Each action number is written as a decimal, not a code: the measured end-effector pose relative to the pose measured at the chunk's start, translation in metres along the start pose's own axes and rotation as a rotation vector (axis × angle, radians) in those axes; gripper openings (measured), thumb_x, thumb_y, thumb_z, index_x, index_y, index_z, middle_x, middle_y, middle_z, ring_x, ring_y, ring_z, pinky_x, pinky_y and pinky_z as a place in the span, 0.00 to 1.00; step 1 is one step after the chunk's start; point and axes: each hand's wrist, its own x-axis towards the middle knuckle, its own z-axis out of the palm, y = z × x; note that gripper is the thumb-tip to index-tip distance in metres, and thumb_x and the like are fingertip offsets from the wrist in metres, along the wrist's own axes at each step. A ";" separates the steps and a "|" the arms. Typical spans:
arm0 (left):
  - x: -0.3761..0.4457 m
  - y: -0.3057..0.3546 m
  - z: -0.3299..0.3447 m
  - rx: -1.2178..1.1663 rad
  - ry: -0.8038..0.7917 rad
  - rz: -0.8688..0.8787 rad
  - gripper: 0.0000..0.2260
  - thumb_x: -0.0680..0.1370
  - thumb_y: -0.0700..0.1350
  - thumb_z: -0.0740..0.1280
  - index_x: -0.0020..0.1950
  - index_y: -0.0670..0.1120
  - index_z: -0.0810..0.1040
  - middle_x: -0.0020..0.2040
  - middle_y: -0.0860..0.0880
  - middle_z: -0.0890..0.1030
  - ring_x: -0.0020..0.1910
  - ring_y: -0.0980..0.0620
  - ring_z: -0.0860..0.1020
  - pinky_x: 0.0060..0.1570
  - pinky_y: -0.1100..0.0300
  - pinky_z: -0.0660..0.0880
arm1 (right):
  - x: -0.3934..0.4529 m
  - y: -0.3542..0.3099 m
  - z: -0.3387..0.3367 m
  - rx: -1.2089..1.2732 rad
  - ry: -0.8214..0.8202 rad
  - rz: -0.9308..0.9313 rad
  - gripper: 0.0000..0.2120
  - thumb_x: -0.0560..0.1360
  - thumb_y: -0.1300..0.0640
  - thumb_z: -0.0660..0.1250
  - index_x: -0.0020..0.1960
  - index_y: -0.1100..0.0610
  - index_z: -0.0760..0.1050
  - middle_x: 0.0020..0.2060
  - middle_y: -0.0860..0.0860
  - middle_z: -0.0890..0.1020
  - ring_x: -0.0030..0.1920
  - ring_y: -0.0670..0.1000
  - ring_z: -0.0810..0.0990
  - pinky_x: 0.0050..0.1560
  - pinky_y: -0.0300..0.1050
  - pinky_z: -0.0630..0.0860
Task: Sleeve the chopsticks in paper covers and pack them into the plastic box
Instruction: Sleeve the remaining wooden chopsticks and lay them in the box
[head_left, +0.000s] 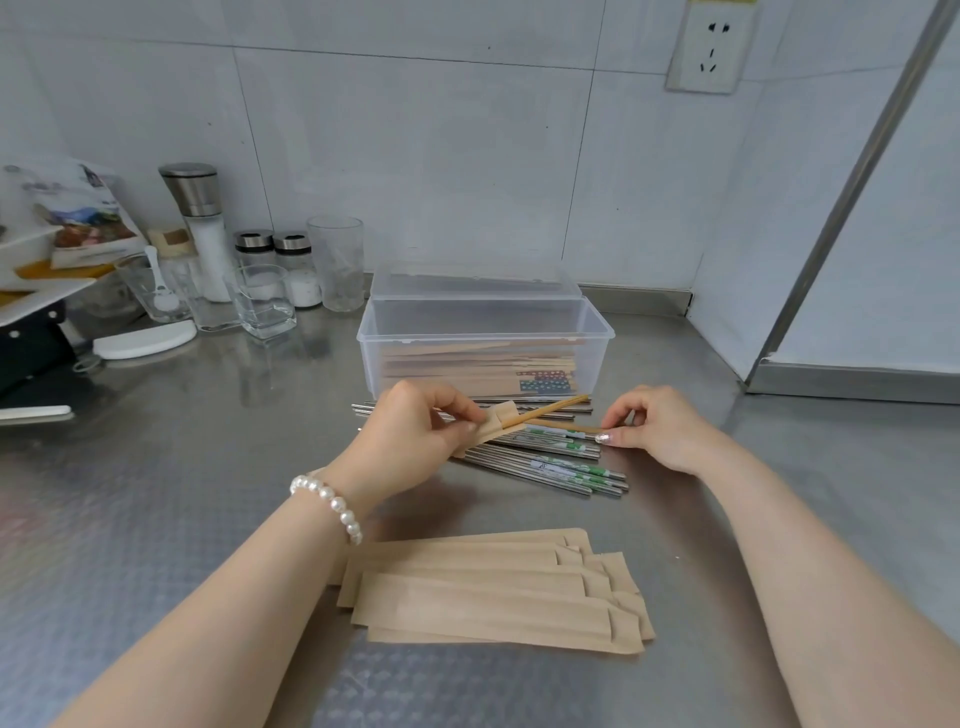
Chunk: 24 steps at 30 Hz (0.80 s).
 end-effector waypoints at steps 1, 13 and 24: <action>0.000 0.000 0.000 -0.017 0.000 -0.003 0.06 0.70 0.41 0.72 0.40 0.52 0.80 0.33 0.55 0.80 0.32 0.54 0.76 0.37 0.62 0.73 | 0.000 0.000 0.000 0.012 0.003 0.007 0.08 0.68 0.63 0.73 0.36 0.53 0.77 0.31 0.47 0.73 0.30 0.46 0.67 0.32 0.36 0.64; 0.003 -0.003 -0.003 0.016 -0.040 -0.031 0.14 0.65 0.40 0.76 0.37 0.52 0.72 0.33 0.56 0.80 0.28 0.62 0.72 0.32 0.69 0.68 | 0.000 -0.010 -0.028 1.363 0.455 0.008 0.11 0.79 0.56 0.60 0.39 0.58 0.71 0.20 0.48 0.71 0.22 0.45 0.65 0.24 0.34 0.62; 0.003 -0.001 -0.008 0.001 -0.030 -0.041 0.14 0.67 0.39 0.74 0.37 0.51 0.71 0.32 0.55 0.81 0.25 0.65 0.73 0.31 0.74 0.67 | 0.001 -0.003 -0.034 1.365 0.672 0.087 0.18 0.81 0.49 0.54 0.35 0.57 0.66 0.16 0.48 0.65 0.18 0.46 0.59 0.23 0.35 0.53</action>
